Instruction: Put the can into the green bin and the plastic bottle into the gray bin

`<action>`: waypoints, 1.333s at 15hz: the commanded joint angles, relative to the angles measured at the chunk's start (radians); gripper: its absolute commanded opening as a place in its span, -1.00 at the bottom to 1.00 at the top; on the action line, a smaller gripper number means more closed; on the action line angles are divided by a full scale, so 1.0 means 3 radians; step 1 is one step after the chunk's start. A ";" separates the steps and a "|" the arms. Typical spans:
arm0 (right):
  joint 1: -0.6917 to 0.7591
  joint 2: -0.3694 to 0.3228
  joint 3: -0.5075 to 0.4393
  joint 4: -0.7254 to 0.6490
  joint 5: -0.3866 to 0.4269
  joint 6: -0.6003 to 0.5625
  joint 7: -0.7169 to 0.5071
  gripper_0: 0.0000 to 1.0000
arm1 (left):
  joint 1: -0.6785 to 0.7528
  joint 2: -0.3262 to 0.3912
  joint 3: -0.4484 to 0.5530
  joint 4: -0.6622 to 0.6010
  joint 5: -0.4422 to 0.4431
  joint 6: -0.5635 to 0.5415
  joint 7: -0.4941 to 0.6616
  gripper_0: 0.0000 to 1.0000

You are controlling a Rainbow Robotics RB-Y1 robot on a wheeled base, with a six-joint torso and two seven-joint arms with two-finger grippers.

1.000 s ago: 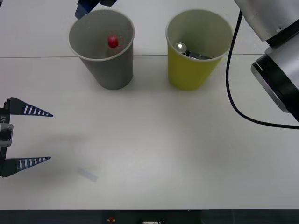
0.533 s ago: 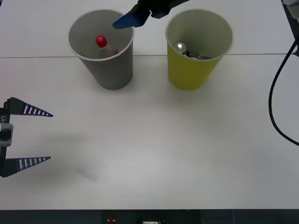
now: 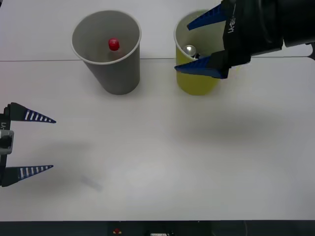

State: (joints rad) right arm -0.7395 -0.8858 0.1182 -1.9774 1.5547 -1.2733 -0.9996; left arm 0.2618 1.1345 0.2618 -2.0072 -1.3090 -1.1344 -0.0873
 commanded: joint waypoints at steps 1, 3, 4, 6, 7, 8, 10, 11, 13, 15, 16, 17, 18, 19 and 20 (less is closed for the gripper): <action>0.0455 -0.0120 -0.0353 -0.0046 -0.0345 -0.0143 0.0504 1.00 | 0.0000 0.0000 0.0000 0.0000 0.0000 0.0000 0.0000 1.00; 0.0706 -0.0146 -0.0645 -0.0051 -0.0488 -0.0373 0.0842 1.00 | 0.0000 0.0000 0.0000 0.0000 0.0000 0.0000 0.0000 1.00; 0.0829 -0.0146 -0.0772 -0.0046 -0.0529 -0.0480 0.0995 1.00 | 0.0000 0.0000 0.0000 0.0000 0.0000 0.0000 0.0000 1.00; 0.1161 -0.0146 -0.0992 -0.0046 -0.0667 -0.0552 0.1302 1.00 | 0.0000 0.0000 0.0000 0.0000 0.0000 0.0000 0.0000 1.00; 0.1284 -0.0151 -0.1043 -0.0051 -0.0708 -0.0557 0.1420 1.00 | 0.0000 0.0000 0.0000 0.0000 0.0000 0.0000 0.0000 1.00; 0.1422 -0.0151 -0.1115 -0.0046 -0.0729 -0.0562 0.1568 1.00 | 0.0000 0.0000 0.0000 0.0000 0.0000 0.0000 0.0000 1.00; 0.1647 -0.0161 -0.1227 -0.0046 -0.0770 -0.0593 0.1772 1.00 | 0.0000 0.0000 0.0000 0.0000 0.0000 0.0000 0.0000 1.00; 0.1749 -0.0151 -0.1289 -0.0046 -0.0770 -0.0629 0.1875 1.00 | 0.0000 0.0000 0.0000 0.0000 0.0000 0.0000 0.0000 1.00; 0.1949 -0.0161 -0.1391 -0.0046 -0.0805 -0.0644 0.2064 1.00 | 0.0000 0.0000 0.0000 0.0000 0.0000 0.0000 0.0000 1.00; 0.2148 -0.0151 -0.1504 -0.0025 -0.0841 -0.0721 0.2274 1.00 | 0.0000 0.0000 0.0000 0.0000 0.0000 0.0000 0.0000 1.00; 0.2214 -0.0151 -0.1544 0.0016 -0.0882 -0.0777 0.2350 1.00 | 0.0000 0.0000 0.0000 0.0000 0.0000 0.0000 0.0000 1.00; 0.2255 -0.0151 -0.1575 0.0072 -0.0918 -0.0859 0.2447 1.00 | 0.0000 0.0000 0.0000 0.0000 0.0000 0.0000 0.0000 1.00; 0.2291 -0.0151 -0.1611 0.0128 -0.0928 -0.0941 0.2539 1.00 | 0.0000 0.0000 0.0000 0.0000 0.0000 0.0000 0.0000 1.00; 0.2327 -0.0151 -0.1647 0.0184 -0.0928 -0.0992 0.2647 1.00 | 0.0000 0.0000 0.0000 0.0000 0.0000 0.0000 0.0000 1.00; 0.2347 -0.0151 -0.1667 0.0220 -0.0928 -0.0992 0.2713 1.00 | 0.0000 0.0000 0.0000 0.0000 0.0000 0.0000 0.0000 1.00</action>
State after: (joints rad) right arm -0.0403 -0.9313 -0.3770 -1.9207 1.2763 -1.5686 -0.2021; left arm 0.2618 1.1345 0.2618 -2.0071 -1.3090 -1.1344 -0.0873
